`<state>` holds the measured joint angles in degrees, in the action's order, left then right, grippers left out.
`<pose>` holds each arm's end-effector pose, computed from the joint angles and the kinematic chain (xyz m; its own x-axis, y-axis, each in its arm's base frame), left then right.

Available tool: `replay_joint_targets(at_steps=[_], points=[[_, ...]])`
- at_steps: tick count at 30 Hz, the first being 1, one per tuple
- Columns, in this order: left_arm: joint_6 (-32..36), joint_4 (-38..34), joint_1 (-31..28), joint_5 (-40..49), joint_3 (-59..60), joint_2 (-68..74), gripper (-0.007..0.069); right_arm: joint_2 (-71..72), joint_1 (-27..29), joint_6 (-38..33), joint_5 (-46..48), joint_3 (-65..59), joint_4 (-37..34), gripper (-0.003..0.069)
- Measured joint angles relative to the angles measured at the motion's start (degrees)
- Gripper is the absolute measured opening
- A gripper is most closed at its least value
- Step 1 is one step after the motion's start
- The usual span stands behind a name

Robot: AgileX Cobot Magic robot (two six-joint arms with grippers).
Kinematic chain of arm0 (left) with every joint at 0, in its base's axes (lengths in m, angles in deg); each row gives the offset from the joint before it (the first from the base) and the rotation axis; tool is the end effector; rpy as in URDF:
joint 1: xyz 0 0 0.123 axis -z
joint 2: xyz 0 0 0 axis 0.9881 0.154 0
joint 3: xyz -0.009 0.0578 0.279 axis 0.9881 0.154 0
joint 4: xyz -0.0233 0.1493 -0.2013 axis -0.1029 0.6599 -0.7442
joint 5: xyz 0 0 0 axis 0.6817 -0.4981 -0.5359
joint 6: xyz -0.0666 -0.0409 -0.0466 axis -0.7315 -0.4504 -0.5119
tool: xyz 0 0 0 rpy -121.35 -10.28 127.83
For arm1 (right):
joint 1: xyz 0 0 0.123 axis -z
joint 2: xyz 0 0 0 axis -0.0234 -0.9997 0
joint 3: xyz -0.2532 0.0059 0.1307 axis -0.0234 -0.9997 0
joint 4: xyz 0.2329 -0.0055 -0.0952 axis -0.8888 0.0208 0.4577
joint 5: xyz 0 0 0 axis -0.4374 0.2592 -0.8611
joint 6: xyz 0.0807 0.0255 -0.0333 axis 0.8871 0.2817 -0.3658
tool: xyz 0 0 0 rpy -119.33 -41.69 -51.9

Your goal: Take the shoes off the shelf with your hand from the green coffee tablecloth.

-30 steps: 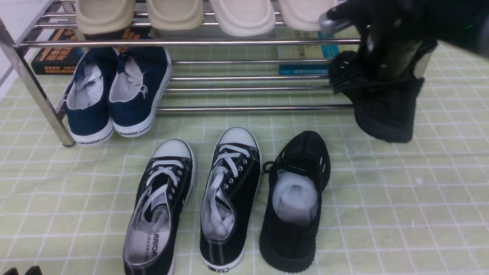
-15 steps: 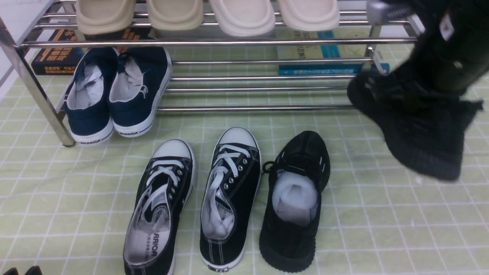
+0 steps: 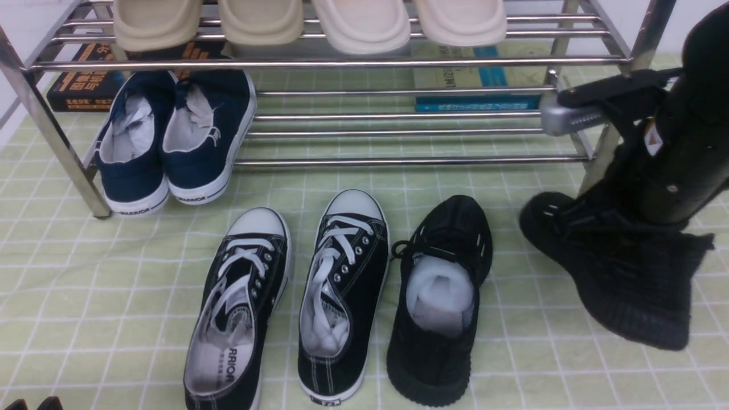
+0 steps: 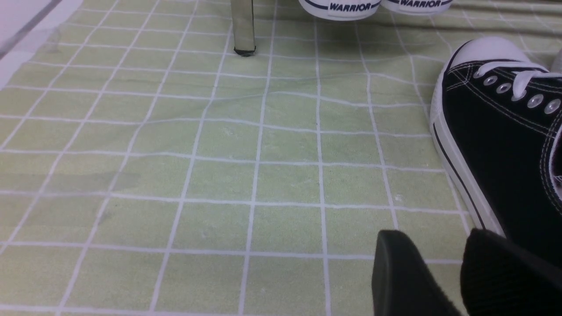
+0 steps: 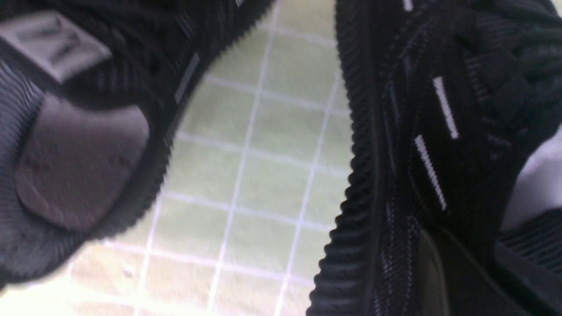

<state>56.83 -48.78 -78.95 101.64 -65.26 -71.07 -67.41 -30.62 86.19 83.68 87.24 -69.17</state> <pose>0.0527 0.0005 0.1738 -0.2807 -0.0292 -0.9593 -0.0001 0.9995 -0.0304 0.2676 0.1393 0.3101 -0.9262 -0.2124 -0.3114 -0.2191 0.9756 -0.0137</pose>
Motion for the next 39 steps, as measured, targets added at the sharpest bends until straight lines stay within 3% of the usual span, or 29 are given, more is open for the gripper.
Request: replay_joint_targets(at_steps=[14,29,35,39], points=[[0.0,0.0,0.0,0.0,0.0,0.0,0.0242,-7.5,0.0,0.0,-6.4,0.0,1.0,0.0009],[0.0,0.0,0.0,0.0,0.0,0.0,0.0242,-12.3,0.0,0.0,-7.7,0.1,-12.4,0.0035],[0.0,0.0,0.0,0.0,0.0,0.0,0.0242,-12.5,0.0,0.1,-7.3,0.1,-15.3,0.0126],[0.0,0.0,0.0,0.0,0.0,0.0,0.0242,-12.5,0.0,-0.5,-2.8,2.3,-15.8,0.0258]])
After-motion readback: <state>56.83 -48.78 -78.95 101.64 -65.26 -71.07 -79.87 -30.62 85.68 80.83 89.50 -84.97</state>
